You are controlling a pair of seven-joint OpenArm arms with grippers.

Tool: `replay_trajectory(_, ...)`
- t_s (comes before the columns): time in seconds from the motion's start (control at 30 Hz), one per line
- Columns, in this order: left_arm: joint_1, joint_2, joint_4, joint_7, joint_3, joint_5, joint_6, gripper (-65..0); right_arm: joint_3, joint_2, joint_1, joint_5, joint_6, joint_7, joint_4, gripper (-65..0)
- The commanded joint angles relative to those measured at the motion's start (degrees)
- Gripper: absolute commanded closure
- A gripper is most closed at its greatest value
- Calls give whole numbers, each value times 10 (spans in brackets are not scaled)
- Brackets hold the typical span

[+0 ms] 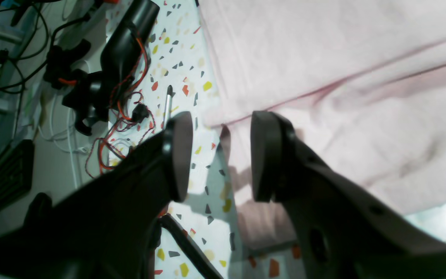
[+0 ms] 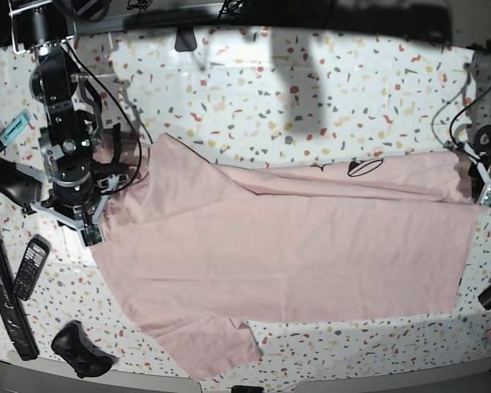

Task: Fold the T-shirt properly
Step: 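Fold the held edge over onto the shirt body with both grippers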

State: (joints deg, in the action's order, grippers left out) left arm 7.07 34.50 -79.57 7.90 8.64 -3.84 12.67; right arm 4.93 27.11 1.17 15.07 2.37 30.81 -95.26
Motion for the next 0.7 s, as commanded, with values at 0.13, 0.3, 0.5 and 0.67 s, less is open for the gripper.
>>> replay_trajectory(0.13, -7, 14, -7, -11, 7, 0, -7, -235, -5, 17, -11, -39, -7, 29, -75, -145)
replay_trajectory(0.3, -7, 14, -7, -5, 7, 53, -6, -230, -5, 17, -8, -116, -7, 77, -92, -145)
replay_trajectory(0.5, -7, 7, -7, 4, 7, 90, -6, -230, -5, 12, 24, -173, -4, 80, -82, -140)
replay_trajectory(0.67, -8, -30, -6, -7, 7, 95, -5, -230, -5, 0, 23, -188, 15, 34, -7, -140)
